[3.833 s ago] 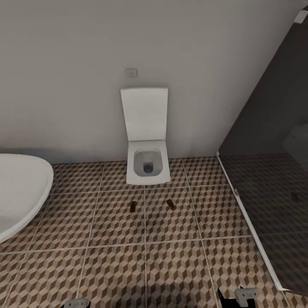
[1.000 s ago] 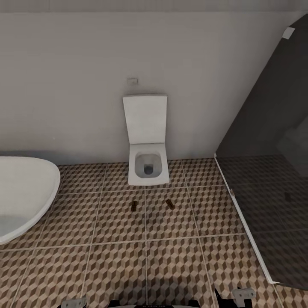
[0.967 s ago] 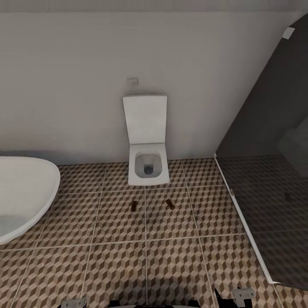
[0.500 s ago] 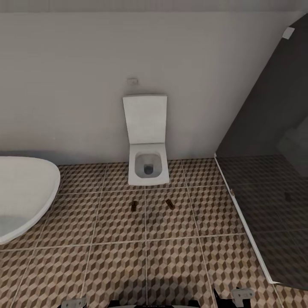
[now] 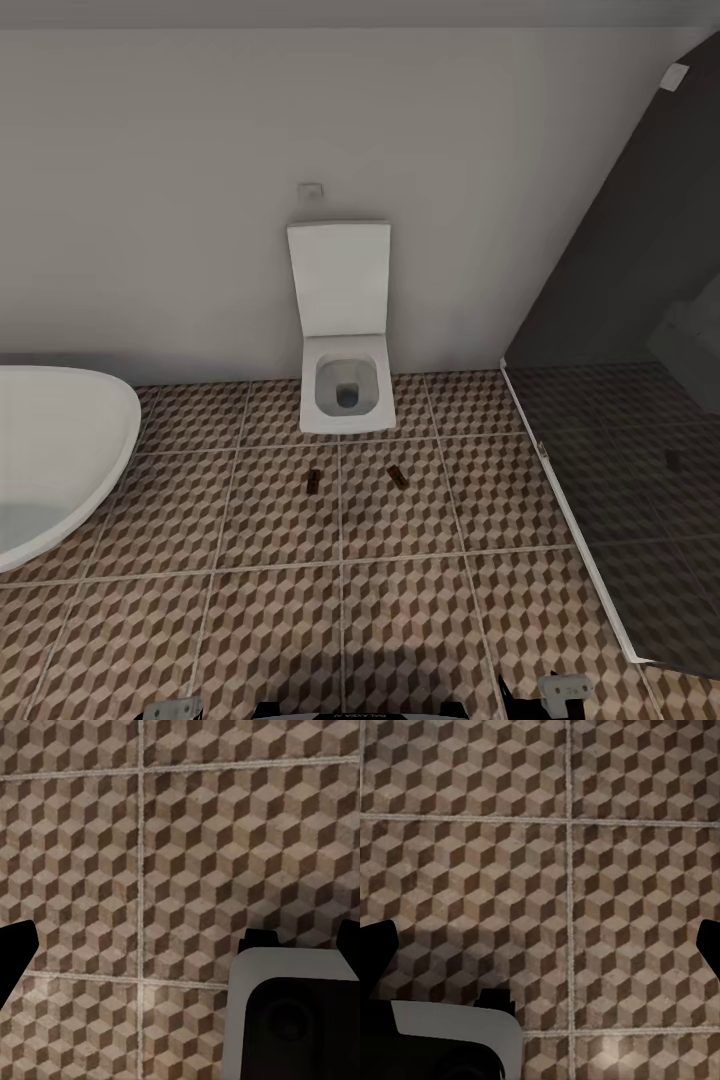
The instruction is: Take the four mousetraps from the cabinet in the bathroom and place them on the bathroom floor. Make sure all four end up on the same floor surface, and ensure that at least two of them are either under or directly next to the same bathroom sink.
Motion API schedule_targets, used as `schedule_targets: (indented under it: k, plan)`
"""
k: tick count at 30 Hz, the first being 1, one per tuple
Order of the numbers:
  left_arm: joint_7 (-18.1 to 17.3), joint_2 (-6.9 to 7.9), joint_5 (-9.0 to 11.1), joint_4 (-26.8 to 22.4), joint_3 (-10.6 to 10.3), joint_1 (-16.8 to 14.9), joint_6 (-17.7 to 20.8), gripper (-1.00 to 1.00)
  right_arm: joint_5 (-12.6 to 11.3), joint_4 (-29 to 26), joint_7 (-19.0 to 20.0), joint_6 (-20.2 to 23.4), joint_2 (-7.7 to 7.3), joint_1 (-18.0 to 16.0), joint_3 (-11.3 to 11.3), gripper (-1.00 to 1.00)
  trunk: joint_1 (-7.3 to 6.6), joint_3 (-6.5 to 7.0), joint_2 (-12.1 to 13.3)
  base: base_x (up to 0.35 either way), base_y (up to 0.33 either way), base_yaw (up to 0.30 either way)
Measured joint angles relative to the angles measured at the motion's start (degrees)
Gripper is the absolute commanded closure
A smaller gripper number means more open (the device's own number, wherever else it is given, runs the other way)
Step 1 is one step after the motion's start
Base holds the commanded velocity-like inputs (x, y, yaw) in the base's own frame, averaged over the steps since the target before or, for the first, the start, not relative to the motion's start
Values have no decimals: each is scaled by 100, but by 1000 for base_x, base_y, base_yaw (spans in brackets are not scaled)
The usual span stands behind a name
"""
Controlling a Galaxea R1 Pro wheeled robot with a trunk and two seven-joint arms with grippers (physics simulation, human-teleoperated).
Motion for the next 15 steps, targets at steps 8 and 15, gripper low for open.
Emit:
schedule_targets:
  k: [8,15]
  plan:
    - [4,0,0,-6,0,0,17,-100,0,0,-7,18,6,0,-1,-100,0,0,0,0,0,0]
    - [7,-3,1,-8,0,0,44,-100,0,-8,-13,20,11,0,-1,-100,0,0,0,0,0,0]
